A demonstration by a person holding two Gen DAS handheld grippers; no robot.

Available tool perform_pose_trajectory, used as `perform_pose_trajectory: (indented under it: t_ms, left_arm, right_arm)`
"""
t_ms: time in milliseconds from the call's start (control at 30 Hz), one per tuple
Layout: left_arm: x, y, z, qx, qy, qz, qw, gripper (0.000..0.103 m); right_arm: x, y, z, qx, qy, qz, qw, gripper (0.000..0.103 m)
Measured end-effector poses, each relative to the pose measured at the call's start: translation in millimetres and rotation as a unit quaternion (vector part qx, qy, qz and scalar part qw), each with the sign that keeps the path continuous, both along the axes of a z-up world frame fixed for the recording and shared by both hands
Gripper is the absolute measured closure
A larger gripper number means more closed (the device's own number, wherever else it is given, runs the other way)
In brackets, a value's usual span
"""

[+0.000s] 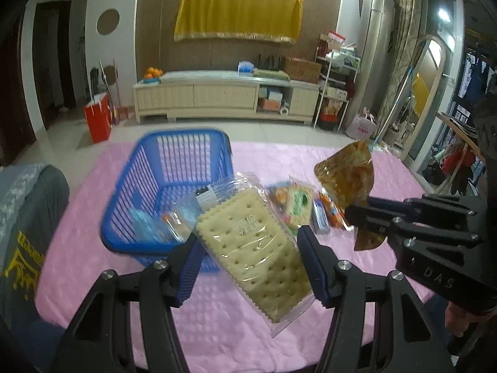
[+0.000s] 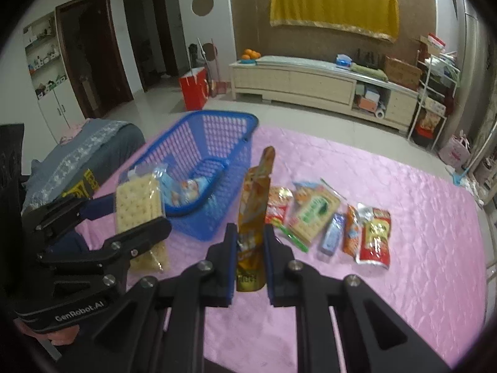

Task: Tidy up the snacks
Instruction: 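Carry the cracker pack with the left tool while the right tool carries the pouch into the basket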

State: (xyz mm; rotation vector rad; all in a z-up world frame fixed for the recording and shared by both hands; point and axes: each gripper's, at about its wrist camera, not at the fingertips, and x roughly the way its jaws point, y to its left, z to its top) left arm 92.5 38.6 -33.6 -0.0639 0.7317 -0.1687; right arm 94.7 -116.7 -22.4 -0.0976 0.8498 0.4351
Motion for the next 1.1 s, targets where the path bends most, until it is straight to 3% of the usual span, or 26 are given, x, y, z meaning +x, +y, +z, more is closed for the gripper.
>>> perform_pose_trajectory:
  t_ms: [300,500,833,1100]
  left_arm:
    - [37,47,28,0.024,-0.031,0.006,0.9992,0.046]
    - [69,76,34,0.024,-0.028,0.012,0.9992,0.046]
    - [113,100,10,0.015,0.006,0.003,0.9999,0.046]
    - [132,113,-12,0.006,0.036,0.013,0.9992,0.046]
  right_arm:
    - [32,40,22,0.017,-0.012,0.022,1.0,0.084]
    - [63,66,24,0.021,-0.007,0.037,0.999,0.084]
    - [114,96,-9,0.003,0.041,0.04,0.998,0.084]
    - [140,116,-38,-0.043,0.06,0.035,0.997,0.083]
